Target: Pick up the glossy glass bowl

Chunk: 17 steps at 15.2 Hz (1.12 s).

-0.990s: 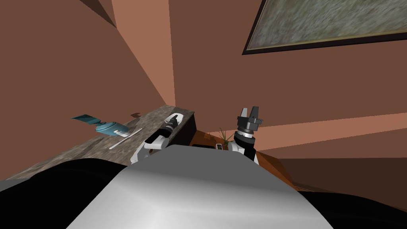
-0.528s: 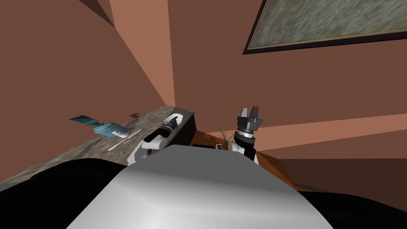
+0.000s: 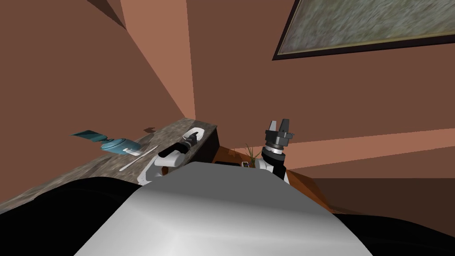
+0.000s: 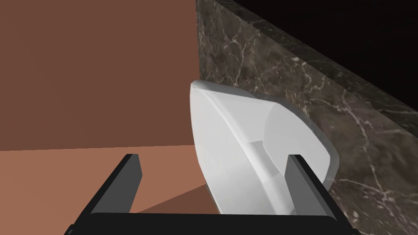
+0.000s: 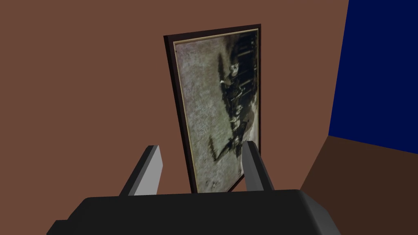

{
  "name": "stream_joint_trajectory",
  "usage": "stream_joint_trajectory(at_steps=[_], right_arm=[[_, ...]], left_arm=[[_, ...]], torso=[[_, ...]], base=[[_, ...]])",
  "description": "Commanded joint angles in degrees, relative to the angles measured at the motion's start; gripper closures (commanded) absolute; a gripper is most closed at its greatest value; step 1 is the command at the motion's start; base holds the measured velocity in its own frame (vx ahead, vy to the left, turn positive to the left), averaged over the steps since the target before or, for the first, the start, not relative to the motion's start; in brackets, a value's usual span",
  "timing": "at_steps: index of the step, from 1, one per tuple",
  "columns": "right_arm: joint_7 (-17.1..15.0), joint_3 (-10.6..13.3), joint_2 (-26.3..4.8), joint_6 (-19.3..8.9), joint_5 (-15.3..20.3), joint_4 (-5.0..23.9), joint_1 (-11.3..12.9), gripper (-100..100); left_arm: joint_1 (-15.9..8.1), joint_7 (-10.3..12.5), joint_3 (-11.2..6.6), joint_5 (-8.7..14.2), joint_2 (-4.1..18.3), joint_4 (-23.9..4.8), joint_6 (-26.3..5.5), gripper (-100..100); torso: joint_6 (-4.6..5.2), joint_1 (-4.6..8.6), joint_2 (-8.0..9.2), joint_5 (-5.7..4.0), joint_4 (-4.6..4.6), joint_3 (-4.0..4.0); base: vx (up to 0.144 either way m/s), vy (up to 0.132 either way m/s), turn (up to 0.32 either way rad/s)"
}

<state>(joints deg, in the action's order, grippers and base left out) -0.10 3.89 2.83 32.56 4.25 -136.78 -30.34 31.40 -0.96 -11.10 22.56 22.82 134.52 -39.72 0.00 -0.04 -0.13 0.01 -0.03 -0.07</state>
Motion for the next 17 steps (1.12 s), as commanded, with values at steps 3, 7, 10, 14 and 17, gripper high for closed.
stream_joint_trajectory(at_steps=[3,7,10,14,17], right_arm=[[0.0,0.0,0.0,0.0,0.0,0.0,0.0,0],[0.0,0.0,0.0,0.0,0.0,0.0,0.0,0],[0.0,0.0,0.0,0.0,0.0,0.0,0.0,0],[0.0,0.0,0.0,0.0,0.0,0.0,0.0,0],[0.0,0.0,0.0,0.0,0.0,0.0,0.0,0]], left_arm=[[0.0,0.3,-0.73,0.9,0.6,0.4,-4.4,-100],[0.1,0.8,-2.61,3.2,2.0,1.6,-9.6,-100],[0.1,0.8,-2.61,3.2,2.0,1.6,-12.2,-100],[0.1,1.1,-3.54,4.3,2.7,2.3,-16.0,-100],[0.1,1.4,-4.46,5.4,3.4,2.9,-19.7,-100]], torso=[[0.00,-0.01,0.00,0.01,0.00,-0.01],[0.00,-0.02,0.01,0.01,0.00,0.00],[0.00,-0.02,-0.01,0.01,-0.01,-0.01],[0.00,-0.02,0.01,0.01,0.00,0.00],[0.00,-0.02,0.00,0.01,0.00,0.00]], base=[[0.027,0.009,-0.004],[0.029,0.013,-0.006],[0.029,0.012,-0.004],[0.025,0.012,-0.004],[0.029,0.013,-0.005]])
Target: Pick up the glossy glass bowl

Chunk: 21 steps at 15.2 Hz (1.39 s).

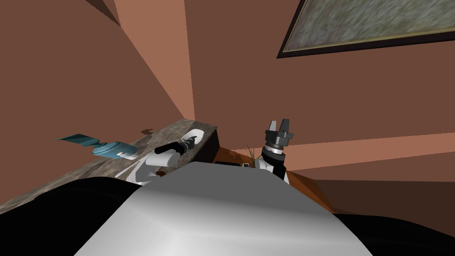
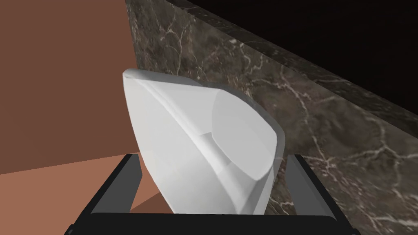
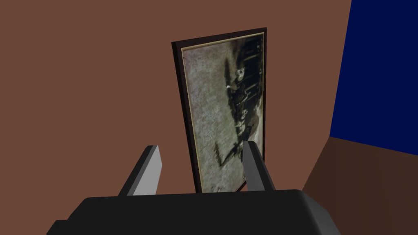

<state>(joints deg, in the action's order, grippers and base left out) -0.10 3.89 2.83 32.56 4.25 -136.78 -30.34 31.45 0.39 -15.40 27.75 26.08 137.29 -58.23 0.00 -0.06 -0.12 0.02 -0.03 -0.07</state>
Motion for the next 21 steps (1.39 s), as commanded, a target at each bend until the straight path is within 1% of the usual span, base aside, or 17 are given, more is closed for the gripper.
stream_joint_trajectory(at_steps=[1,3,4,6,7,8,10,11,12,13,14,15,17,18,19,20,21], right_arm=[[0.0,0.0,0.0,0.0,0.0,0.0,0.0,0],[0.0,0.0,0.0,0.0,0.0,0.0,0.0,0],[0.0,0.0,0.0,0.0,0.0,0.0,0.0,0],[0.0,0.0,0.0,0.0,0.0,0.0,0.0,0],[0.0,0.0,0.0,0.0,0.0,0.0,0.0,0],[0.0,0.0,0.0,0.0,0.0,0.0,0.0,0],[0.0,0.0,0.0,0.0,0.0,0.0,0.0,0],[0.0,0.0,0.0,0.0,0.0,0.0,0.0,0],[0.0,0.0,0.0,0.0,0.0,0.0,0.0,0],[0.0,0.0,0.0,0.0,0.0,0.0,0.0,0],[0.0,0.0,0.0,0.0,0.0,0.0,0.0,0],[0.0,0.0,0.0,0.0,0.0,0.0,0.0,0],[0.0,0.0,0.0,0.0,0.0,0.0,0.0,0],[0.0,0.0,0.0,0.0,0.0,0.0,0.0,0],[0.0,0.0,0.0,0.0,0.0,0.0,0.0,0],[0.0,0.0,0.0,0.0,0.0,0.0,0.0,0],[0.0,0.0,0.0,0.0,0.0,0.0,0.0,0]], left_arm=[[0.0,0.3,-1.06,1.2,0.7,0.7,-2.9,-100],[0.0,0.3,-1.06,1.2,0.7,0.7,-4.8,-100],[0.0,0.5,-1.95,2.2,1.3,1.4,-6.2,-100],[0.0,0.5,-1.95,2.2,1.3,1.4,-8.3,-100],[0.0,0.5,-1.95,2.2,1.3,1.4,-8.3,-100],[0.0,0.8,-2.80,3.2,1.8,2.0,-10.3,-100],[0.0,0.8,-2.80,3.2,1.8,2.0,-11.6,-100],[0.0,1.0,-3.62,4.0,2.3,2.7,-13.5,-100],[0.0,1.0,-3.62,4.0,2.3,2.7,-14.5,-100],[0.0,1.0,-3.62,4.0,2.3,2.7,-14.8,-100],[0.0,1.2,-4.41,4.9,2.8,3.3,-16.8,-100],[0.0,1.2,-4.41,4.9,2.8,3.3,-17.7,-100],[0.0,1.4,-5.15,5.7,3.2,4.0,-20.5,-100],[0.0,1.4,-5.15,5.7,3.2,4.0,-20.5,-100],[0.0,1.6,-5.83,6.4,3.6,4.6,-22.6,-100],[0.0,1.6,-5.83,6.4,3.6,4.6,-23.1,-100],[0.0,1.7,-6.47,7.0,3.9,5.3,-24.5,-100]], torso=[[0.00,0.00,0.00,0.00,0.00,0.00],[0.00,-0.01,-0.02,0.00,0.00,-0.01],[0.00,0.00,-0.02,0.00,0.00,-0.01],[0.00,-0.03,-0.06,0.00,-0.01,-0.03],[0.00,-0.03,-0.05,0.01,-0.01,-0.03],[0.00,-0.01,0.00,0.00,0.00,0.00],[0.00,-0.02,-0.01,0.00,0.00,-0.01],[0.00,-0.01,-0.01,0.00,0.00,0.00],[0.00,-0.02,-0.02,0.00,0.00,-0.01],[0.00,-0.02,-0.04,0.00,-0.01,-0.02],[0.00,-0.01,-0.02,0.00,-0.01,-0.01],[0.00,-0.02,-0.04,0.00,0.00,-0.02],[0.00,-0.02,-0.07,0.00,-0.01,-0.03],[0.00,-0.04,-0.07,0.00,-0.01,-0.04],[0.00,-0.04,-0.04,0.01,-0.01,-0.02],[0.00,-0.04,-0.03,0.01,-0.01,-0.02],[0.00,-0.04,-0.03,0.01,-0.01,-0.02]], base=[[0.033,0.016,-0.006],[0.034,0.015,-0.006],[0.040,0.020,-0.004],[0.042,0.021,-0.005],[0.017,0.013,0.000],[0.025,0.015,-0.004],[0.031,0.018,-0.005],[0.036,0.020,-0.006],[0.040,0.021,-0.006],[0.029,0.014,-0.002],[0.039,0.019,-0.005],[0.042,0.020,-0.005],[0.046,0.022,-0.005],[0.029,0.023,-0.003],[0.031,0.022,-0.005],[0.035,0.022,-0.004],[0.040,0.028,-0.006]])
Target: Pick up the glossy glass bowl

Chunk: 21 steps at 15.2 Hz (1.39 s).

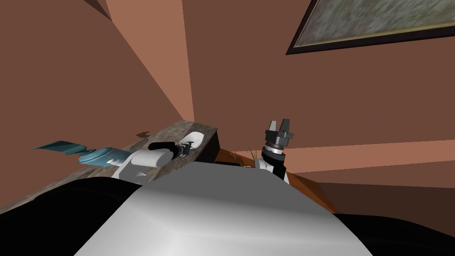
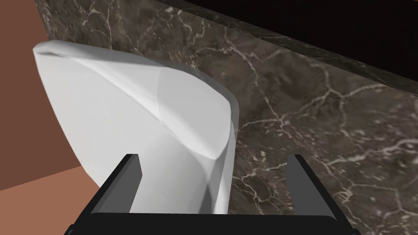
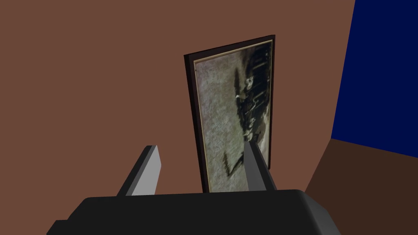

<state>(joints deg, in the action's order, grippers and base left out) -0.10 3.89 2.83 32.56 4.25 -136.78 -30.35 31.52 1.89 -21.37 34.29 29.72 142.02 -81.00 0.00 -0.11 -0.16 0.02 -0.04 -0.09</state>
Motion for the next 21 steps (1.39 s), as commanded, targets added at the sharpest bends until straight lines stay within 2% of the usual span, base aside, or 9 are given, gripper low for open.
stream_joint_trajectory(at_steps=[1,6,7,10,16,17,18,19,21], right_arm=[[0.0,0.0,0.0,0.0,0.0,0.0,0.0,0],[0.0,0.0,0.0,0.0,0.0,0.0,0.0,0],[0.0,0.0,0.0,0.0,0.0,0.0,0.0,0],[0.0,0.0,0.0,0.0,0.0,0.0,0.0,0],[0.0,0.0,0.0,0.0,0.0,0.0,0.0,0],[0.0,0.0,0.0,0.0,0.0,0.0,0.0,0],[0.0,0.0,0.0,0.0,0.0,0.0,0.0,0],[0.0,0.0,0.0,0.0,0.0,0.0,0.0,0],[0.0,0.0,0.0,0.0,0.0,0.0,0.0,0]], left_arm=[[-0.1,0.2,-0.50,0.5,0.3,0.6,-2.7,-100],[-0.1,0.6,-2.00,2.0,1.1,2.4,-8.2,-100],[-0.1,0.6,-2.00,2.0,1.1,2.4,-8.2,-100],[-0.1,0.8,-2.80,2.8,1.5,3.9,-11.1,-100],[-1.2,-0.8,-0.87,0.5,1.0,-1.7,-6.5,-100],[-1.3,-0.9,-0.68,0.3,1.0,-2.3,-6.1,-100],[-1.1,-0.7,-0.99,0.7,1.1,-1.5,-6.8,-100],[-1.2,-0.8,-0.94,0.6,1.1,-1.7,-6.6,100],[-1.2,-0.8,-0.94,0.6,1.1,-1.7,-6.5,100]], torso=[[0.00,0.00,0.00,0.00,0.00,0.00],[0.00,0.02,0.00,0.00,0.00,0.00],[0.00,0.03,0.00,0.00,0.00,0.00],[0.00,0.05,0.02,-0.01,0.00,0.01],[0.00,0.18,0.22,-0.03,0.04,0.12],[0.01,0.18,0.24,-0.03,0.05,0.13],[0.01,0.19,0.24,-0.03,0.05,0.14],[0.00,0.17,0.23,-0.03,0.05,0.13],[0.00,0.14,0.20,-0.03,0.04,0.11]], base=[[0.039,0.026,-0.007],[0.038,0.022,-0.004],[0.032,0.015,-0.004],[0.031,0.018,-0.004],[-0.010,-0.009,-0.035],[-0.021,-0.018,-0.047],[-0.011,-0.011,-0.017],[0.000,0.000,0.000],[0.000,0.000,0.000]])
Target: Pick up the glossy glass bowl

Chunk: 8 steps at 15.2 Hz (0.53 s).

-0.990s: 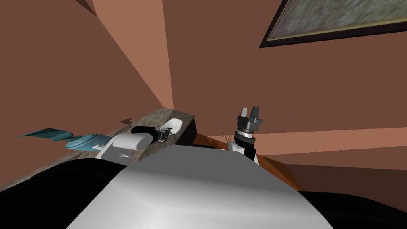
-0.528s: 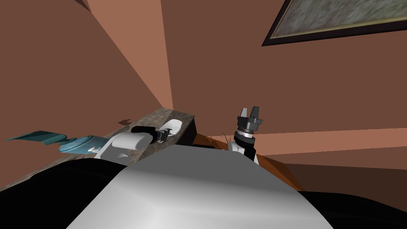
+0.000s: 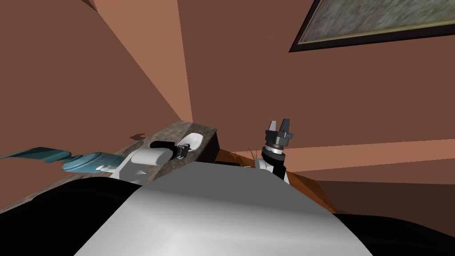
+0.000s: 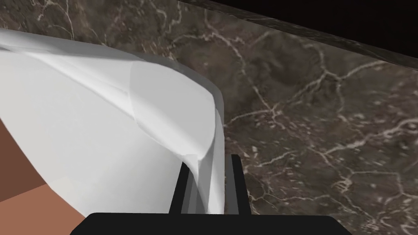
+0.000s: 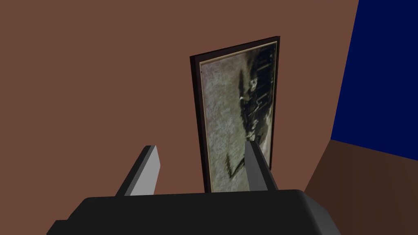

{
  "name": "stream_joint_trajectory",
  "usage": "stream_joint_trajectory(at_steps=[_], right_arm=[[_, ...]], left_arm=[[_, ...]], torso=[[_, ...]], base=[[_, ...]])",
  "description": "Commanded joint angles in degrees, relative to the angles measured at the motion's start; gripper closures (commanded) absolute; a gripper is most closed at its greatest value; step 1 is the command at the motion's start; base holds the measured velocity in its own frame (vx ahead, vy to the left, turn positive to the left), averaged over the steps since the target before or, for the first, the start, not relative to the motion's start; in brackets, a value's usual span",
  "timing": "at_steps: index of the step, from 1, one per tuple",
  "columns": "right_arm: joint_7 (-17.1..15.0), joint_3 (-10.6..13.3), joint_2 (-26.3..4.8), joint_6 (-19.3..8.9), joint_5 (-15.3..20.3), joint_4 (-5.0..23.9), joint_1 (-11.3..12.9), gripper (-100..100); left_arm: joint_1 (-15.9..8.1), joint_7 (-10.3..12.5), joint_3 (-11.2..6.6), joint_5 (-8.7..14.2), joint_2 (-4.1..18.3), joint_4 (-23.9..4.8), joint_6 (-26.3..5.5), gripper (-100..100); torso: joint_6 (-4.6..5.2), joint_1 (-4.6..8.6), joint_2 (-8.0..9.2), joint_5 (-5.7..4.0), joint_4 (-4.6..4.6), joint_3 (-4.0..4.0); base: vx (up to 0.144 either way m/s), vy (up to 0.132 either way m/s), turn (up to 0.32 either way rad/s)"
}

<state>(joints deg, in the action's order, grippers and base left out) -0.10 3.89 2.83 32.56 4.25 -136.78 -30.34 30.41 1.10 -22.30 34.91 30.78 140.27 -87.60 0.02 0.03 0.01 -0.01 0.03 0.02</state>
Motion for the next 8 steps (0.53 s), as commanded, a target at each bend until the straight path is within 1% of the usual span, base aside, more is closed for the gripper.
stream_joint_trajectory(at_steps=[1,2,3,4,5,7,8], right_arm=[[0.0,0.0,0.0,0.0,0.0,0.0,0.0,0],[0.0,0.0,0.0,0.0,0.0,0.0,0.0,0],[0.0,0.0,0.0,0.0,0.0,0.0,0.0,0],[0.0,0.0,0.0,0.0,0.0,0.0,0.0,0],[0.0,0.0,0.0,0.0,0.0,0.0,0.0,0],[0.0,0.0,0.0,0.0,0.0,0.0,0.0,0],[0.0,0.0,0.0,0.0,0.0,0.0,0.0,0]], left_arm=[[0.0,0.0,0.00,0.0,0.0,0.0,0.0,100],[0.0,0.0,0.02,0.0,0.0,0.0,0.0,100],[0.3,0.5,-0.50,0.6,0.1,1.8,-1.2,100],[0.4,0.7,-0.69,0.8,0.1,2.3,-1.6,100],[0.7,1.0,-1.07,1.3,0.2,3.5,-2.5,100],[0.9,1.3,-1.45,1.7,0.3,4.7,-3.3,100],[0.7,1.1,-1.17,1.4,0.2,3.8,-2.7,100]], torso=[[0.00,0.00,0.00,0.00,0.00,0.00],[-0.01,0.01,0.01,-0.02,0.01,0.01],[-0.01,0.02,0.01,-0.03,0.03,0.02],[-0.02,0.02,0.02,-0.06,0.05,0.04],[-0.03,0.01,0.02,-0.07,0.06,0.05],[-0.01,0.00,0.01,-0.09,0.09,0.05],[0.00,0.02,0.02,-0.10,0.10,0.06]], base=[[0.000,0.000,0.000],[0.000,0.000,0.000],[0.007,0.008,0.039],[0.017,0.016,0.071],[0.022,0.021,0.070],[0.022,0.021,0.031],[0.010,0.011,0.007]])
